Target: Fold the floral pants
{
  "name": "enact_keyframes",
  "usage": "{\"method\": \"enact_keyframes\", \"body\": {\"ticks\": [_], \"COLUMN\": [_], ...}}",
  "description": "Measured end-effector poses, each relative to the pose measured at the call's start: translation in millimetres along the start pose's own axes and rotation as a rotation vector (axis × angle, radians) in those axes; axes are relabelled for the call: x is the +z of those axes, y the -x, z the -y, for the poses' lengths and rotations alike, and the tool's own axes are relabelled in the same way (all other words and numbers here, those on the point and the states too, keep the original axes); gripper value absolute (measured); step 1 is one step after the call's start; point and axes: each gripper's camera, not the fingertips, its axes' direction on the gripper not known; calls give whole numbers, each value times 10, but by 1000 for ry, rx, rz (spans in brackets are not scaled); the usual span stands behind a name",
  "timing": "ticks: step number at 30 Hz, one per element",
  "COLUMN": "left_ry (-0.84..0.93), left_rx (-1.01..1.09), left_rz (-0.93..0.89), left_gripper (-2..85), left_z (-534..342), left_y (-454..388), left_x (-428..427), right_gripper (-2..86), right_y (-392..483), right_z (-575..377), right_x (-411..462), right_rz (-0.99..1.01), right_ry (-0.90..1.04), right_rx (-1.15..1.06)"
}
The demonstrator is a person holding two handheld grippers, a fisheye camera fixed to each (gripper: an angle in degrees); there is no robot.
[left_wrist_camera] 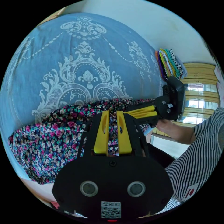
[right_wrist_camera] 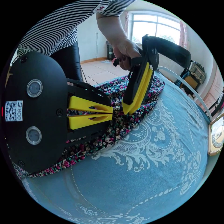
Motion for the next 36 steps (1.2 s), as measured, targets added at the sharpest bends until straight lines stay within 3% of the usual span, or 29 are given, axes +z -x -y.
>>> {"method": "enact_keyframes", "body": {"ticks": [5,18,30,36], "left_ry": [16,-253,-257,-306], "left_rx": [-32,5,-64,-66], "left_rz": [12,-33,9,-34], "left_gripper": [14,5,3,3], "left_z": [-3,498,1102,1234], "left_y": [190,454,595,442], "left_x": [-67,-810,-786,-874], "right_gripper": [1,5,34,55], "right_y": [-6,-554,-1245,-1422], "right_z": [-32,-424,-867,-1070], "right_x": [84,-839,-658,-653], "right_rz": [6,-100,-213,-347], "right_ry": [-10,-299,-203,-127], "right_rx": [-1,185,343,301]}}
